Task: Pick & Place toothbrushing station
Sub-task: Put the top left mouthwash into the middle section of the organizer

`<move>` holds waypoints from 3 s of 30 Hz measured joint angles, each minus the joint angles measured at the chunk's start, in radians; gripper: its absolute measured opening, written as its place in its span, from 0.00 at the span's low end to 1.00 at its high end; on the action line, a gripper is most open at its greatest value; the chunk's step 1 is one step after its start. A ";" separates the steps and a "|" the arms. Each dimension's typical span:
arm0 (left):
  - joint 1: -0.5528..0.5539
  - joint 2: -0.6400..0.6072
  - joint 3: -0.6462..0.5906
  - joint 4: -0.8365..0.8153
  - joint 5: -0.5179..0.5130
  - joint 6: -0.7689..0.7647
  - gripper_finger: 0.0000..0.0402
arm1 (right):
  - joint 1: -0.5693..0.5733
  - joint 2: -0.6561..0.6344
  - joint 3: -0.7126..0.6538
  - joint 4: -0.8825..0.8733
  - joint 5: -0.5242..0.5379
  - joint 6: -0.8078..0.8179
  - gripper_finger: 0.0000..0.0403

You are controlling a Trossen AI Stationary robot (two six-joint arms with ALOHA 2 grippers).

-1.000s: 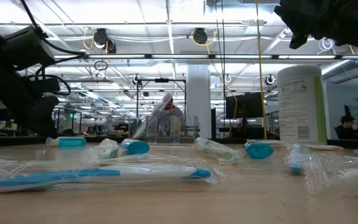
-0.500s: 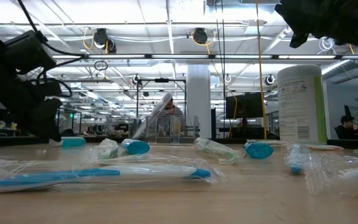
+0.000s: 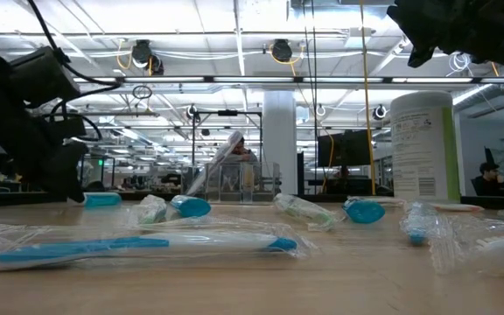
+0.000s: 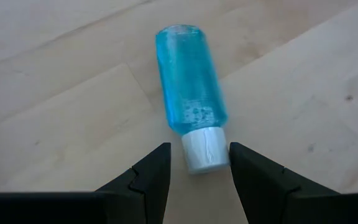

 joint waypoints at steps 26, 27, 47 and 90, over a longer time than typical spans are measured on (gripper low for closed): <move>0.000 0.089 0.001 0.074 -0.015 -0.018 0.42 | 0.000 0.000 0.000 0.003 0.000 0.000 0.23; 0.000 0.089 0.001 0.074 -0.015 -0.018 0.42 | 0.000 0.000 0.000 0.003 0.000 0.000 0.23; -0.002 0.089 0.000 0.097 -0.020 -0.026 0.29 | 0.000 0.000 0.000 0.003 0.000 0.000 0.23; -0.053 0.735 1.116 -0.396 0.178 0.831 0.28 | 0.000 0.000 0.000 0.004 0.000 0.000 0.23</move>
